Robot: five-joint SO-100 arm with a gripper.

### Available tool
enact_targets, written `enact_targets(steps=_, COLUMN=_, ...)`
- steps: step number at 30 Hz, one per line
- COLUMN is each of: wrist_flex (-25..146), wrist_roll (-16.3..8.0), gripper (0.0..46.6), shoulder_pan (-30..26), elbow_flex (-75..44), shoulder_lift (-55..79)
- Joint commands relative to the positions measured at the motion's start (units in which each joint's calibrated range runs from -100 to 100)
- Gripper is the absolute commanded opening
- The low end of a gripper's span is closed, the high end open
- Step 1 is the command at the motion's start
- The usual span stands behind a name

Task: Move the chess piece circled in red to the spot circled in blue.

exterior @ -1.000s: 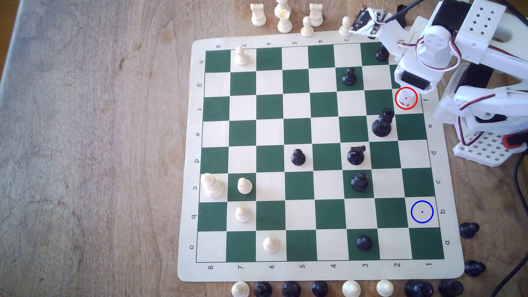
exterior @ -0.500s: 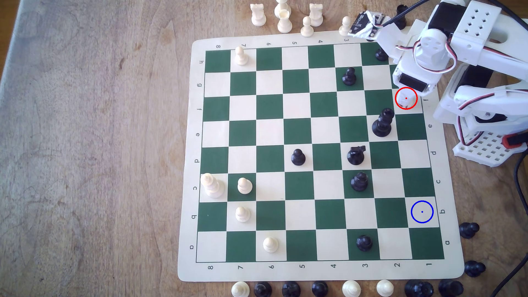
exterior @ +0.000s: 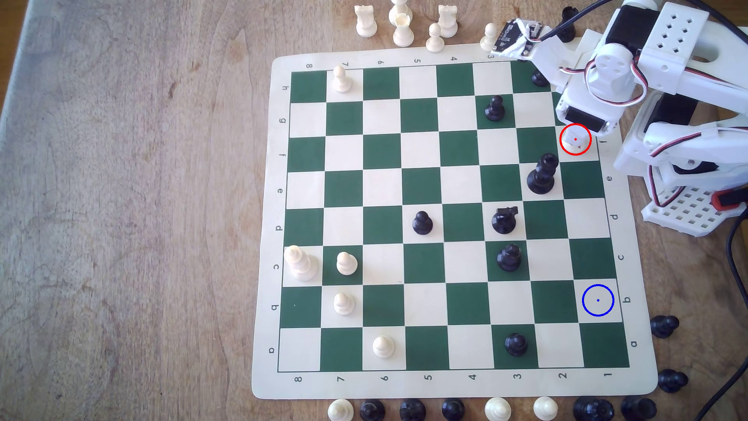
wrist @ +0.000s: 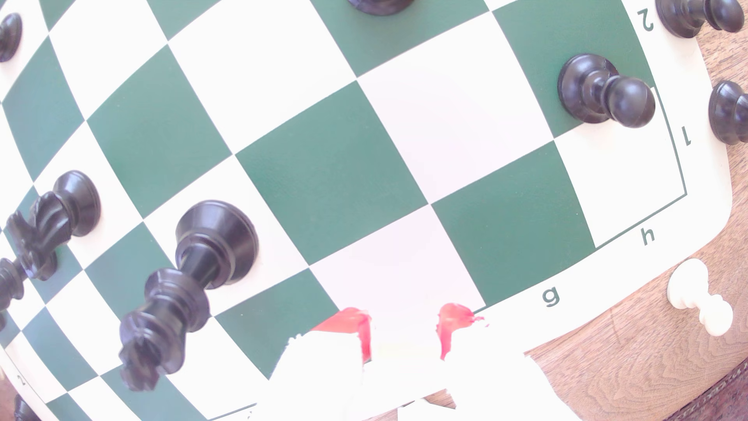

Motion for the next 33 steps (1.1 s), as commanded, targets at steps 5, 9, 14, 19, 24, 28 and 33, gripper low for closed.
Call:
enact_targets(steps=5, wrist_flex=2.72, wrist_roll=3.13, gripper=0.9, shoulder_pan=2.85, elbow_flex=-5.80, shoulder_lift=-2.22)
enact_targets(steps=9, wrist_flex=6.40, wrist_roll=5.37, gripper=0.9, shoulder_pan=3.40, elbow_flex=-7.88, shoulder_lift=-7.23)
enact_targets(steps=14, wrist_flex=11.07, wrist_roll=5.13, gripper=0.4, shoulder_pan=2.38, elbow_flex=-16.50, shoulder_lift=-5.96)
enact_targets(steps=19, wrist_flex=13.28, wrist_roll=5.37, gripper=0.4, shoulder_pan=1.83, elbow_flex=-27.92, shoulder_lift=-2.73)
enact_targets(steps=24, wrist_flex=22.62, wrist_roll=5.03, gripper=0.4, shoulder_pan=-2.62, elbow_flex=-42.52, shoulder_lift=3.72)
enact_targets(steps=28, wrist_flex=22.95, wrist_roll=2.93, gripper=0.4, shoulder_pan=-8.49, elbow_flex=-47.68, shoulder_lift=5.50)
enact_targets(steps=33, wrist_flex=22.95, wrist_roll=-0.05, gripper=0.4, shoulder_pan=-21.40, elbow_flex=-49.68, shoulder_lift=7.46)
